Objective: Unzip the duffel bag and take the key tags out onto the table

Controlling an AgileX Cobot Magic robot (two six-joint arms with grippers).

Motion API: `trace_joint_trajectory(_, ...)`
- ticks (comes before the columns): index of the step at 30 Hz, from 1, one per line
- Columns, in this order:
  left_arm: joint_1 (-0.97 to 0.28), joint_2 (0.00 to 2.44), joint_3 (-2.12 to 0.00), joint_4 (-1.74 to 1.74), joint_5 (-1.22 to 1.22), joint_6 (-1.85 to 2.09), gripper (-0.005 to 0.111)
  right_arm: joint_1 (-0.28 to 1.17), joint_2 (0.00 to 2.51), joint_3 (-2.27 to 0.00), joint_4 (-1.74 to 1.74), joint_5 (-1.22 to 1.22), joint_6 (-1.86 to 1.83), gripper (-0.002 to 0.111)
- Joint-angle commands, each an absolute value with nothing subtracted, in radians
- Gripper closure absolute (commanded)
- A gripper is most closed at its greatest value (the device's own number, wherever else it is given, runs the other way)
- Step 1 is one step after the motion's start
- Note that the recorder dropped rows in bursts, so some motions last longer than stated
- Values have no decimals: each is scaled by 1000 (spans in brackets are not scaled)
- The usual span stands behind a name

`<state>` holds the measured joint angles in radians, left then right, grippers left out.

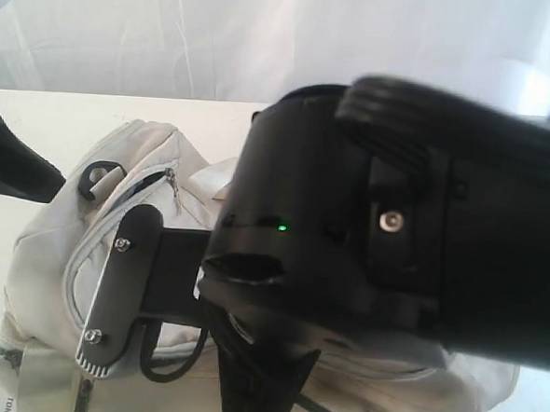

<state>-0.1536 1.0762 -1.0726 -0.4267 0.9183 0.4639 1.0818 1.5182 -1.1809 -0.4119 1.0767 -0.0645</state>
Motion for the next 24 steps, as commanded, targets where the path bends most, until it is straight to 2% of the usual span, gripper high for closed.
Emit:
trace_joint_trajectory(1,-151,1064,-1072,-463,937,471,107,1086,1514,-1204,-519,1086,-33,108)
trace_joint_trajectory(13,-151,1064,-1072,-463,937,471,107,1086,1514,-1244,-574,1123,0,108)
trace_joint_trajectory(24,-151,1064,-1072,-470,937,471,107,1086,1514,-1244,-447,1221,0,105)
